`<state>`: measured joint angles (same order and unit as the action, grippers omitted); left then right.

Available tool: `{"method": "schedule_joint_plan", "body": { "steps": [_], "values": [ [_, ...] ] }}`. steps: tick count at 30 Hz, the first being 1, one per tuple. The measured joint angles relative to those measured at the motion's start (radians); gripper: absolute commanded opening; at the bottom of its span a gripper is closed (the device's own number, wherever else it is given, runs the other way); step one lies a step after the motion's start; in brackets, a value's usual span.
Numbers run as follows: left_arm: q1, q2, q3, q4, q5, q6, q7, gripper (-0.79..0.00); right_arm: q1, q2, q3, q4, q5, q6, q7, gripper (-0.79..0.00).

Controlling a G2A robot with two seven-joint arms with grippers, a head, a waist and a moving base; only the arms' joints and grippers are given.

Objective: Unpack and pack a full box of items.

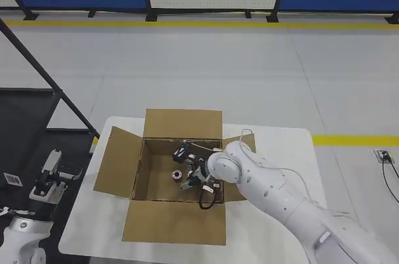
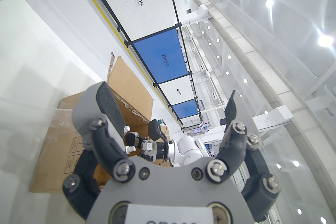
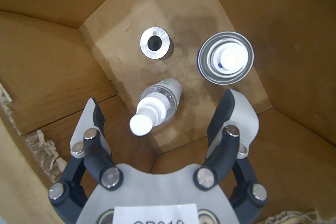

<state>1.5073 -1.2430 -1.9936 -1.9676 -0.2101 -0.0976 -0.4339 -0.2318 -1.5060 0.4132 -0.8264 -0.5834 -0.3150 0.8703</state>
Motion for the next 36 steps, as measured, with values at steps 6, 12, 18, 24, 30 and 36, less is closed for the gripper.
{"method": "schedule_joint_plan", "body": {
  "steps": [6, 12, 18, 24, 30, 36],
  "values": [
    [0.0, 0.0, 0.0, 0.0, 0.0, 0.0, 0.0, 0.0, 0.01, -0.033, -0.006, 0.066, -0.002, -0.018, -0.01, -0.785],
    [0.0, 0.0, 0.0, 0.0, 0.0, 0.0, 0.0, 0.0, 0.016, -0.049, 0.005, 0.099, 0.004, -0.047, -0.003, -0.785],
    [0.0, 0.0, 0.0, 0.0, 0.0, 0.0, 0.0, 0.0, 0.026, -0.04, 0.043, 0.074, 0.009, -0.077, -0.001, -0.785],
    [0.0, 0.0, 0.0, 0.0, 0.0, 0.0, 0.0, 0.0, 0.023, 0.01, 0.124, -0.05, -0.04, -0.067, 0.004, -0.785],
    [0.0, 0.0, 0.0, 0.0, 0.0, 0.0, 0.0, 0.0, -0.045, 0.101, 0.293, -0.299, -0.14, 0.025, 0.021, -0.785],
    [0.0, 0.0, 0.0, 0.0, 0.0, 0.0, 0.0, 0.0, -0.26, 0.211, 0.591, -0.677, -0.265, 0.129, 0.049, -0.785]
  ]
}}
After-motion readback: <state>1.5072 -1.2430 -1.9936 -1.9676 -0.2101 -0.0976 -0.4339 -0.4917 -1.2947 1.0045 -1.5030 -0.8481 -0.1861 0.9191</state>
